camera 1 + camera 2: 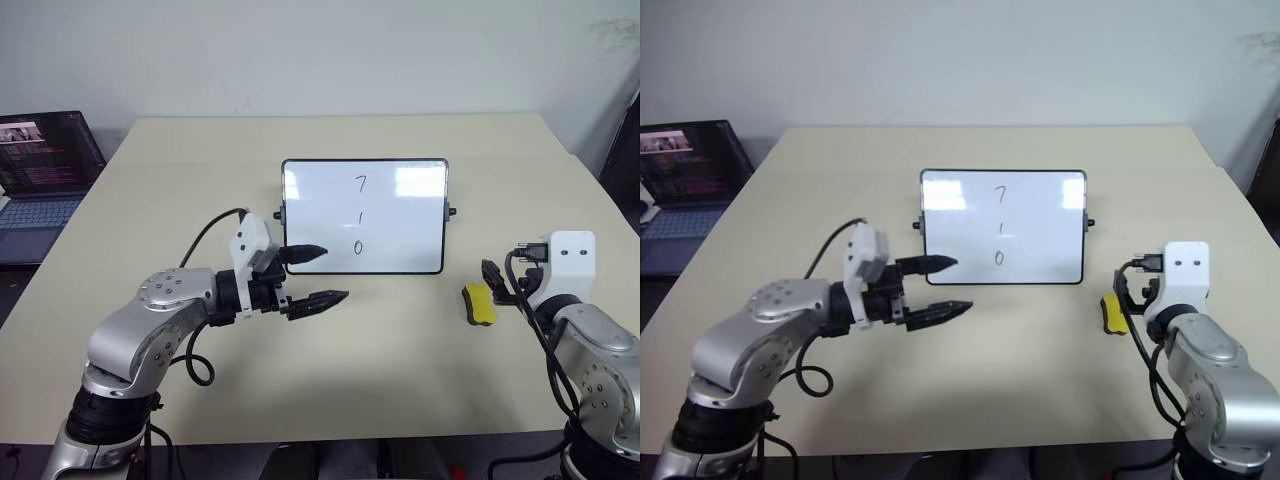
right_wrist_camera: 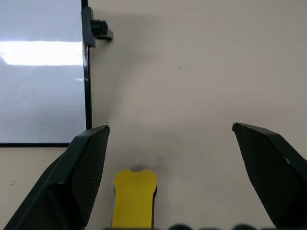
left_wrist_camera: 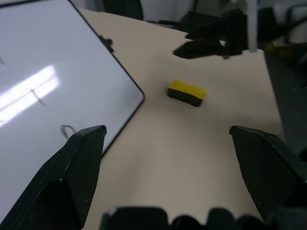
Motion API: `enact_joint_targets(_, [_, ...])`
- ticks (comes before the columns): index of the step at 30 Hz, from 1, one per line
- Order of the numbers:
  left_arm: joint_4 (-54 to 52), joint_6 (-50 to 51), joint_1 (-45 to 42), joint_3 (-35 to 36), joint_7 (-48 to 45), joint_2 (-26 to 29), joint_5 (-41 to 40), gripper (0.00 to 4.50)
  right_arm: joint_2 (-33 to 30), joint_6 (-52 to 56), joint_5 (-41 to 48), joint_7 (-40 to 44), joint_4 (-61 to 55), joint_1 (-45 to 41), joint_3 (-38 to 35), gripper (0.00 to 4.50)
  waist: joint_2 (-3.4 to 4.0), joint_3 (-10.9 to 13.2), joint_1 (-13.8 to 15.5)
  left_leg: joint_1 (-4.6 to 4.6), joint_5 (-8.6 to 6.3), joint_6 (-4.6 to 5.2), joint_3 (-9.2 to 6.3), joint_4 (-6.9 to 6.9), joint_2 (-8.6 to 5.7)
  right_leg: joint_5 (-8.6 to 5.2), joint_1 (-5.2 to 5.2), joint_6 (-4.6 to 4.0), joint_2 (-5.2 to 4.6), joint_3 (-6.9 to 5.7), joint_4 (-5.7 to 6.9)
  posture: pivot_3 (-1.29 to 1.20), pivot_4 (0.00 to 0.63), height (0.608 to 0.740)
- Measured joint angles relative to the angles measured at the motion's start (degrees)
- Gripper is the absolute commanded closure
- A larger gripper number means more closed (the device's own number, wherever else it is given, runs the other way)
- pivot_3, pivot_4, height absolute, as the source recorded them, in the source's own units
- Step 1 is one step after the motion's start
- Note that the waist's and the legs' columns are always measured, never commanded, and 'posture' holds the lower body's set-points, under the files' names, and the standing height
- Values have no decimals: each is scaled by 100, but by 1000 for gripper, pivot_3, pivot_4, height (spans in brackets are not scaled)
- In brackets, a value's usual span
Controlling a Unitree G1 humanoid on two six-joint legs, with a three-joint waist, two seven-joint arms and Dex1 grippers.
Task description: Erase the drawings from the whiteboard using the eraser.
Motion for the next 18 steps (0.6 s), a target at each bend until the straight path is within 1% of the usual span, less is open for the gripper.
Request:
enact_joint_targets(3, [166,-167,-11,-428,-489,292,225,0,35,567,9,37,103,-222,6,18,3,2,-14,0,0,1,1,-1,1,0,-1,-1,0,2,1,0,150,740])
enact_joint_targets(6, [424,-347,-66,-688,-828,342,427,0,26,993,12,120,162,-385,47,18,6,4,-14,-1,-8,15,-1,0,0,0,-2,-1,-1,0,1,0,150,740])
enact_joint_targets(9, [825,-765,-331,-918,-1097,306,772,0,-8,1191,66,192,336,-519,224,18,7,4,-12,-1,-8,16,-2,0,0,0,-2,-1,-1,0,1,0,150,740])
enact_joint_targets(12, [1140,-1125,-465,-1049,-1224,155,1029,0,-17,1191,98,218,482,-580,357,18,7,4,-15,-3,-8,14,-1,0,0,0,-3,-1,-3,0,-3,0,150,740])
enact_joint_targets(18, [1445,-1520,-666,-1263,-1249,-111,1390,0,-107,1191,129,225,685,-623,474,18,7,4,-15,-19,-6,12,-4,2,-1,0,-15,0,-6,1,-1,0,150,740])
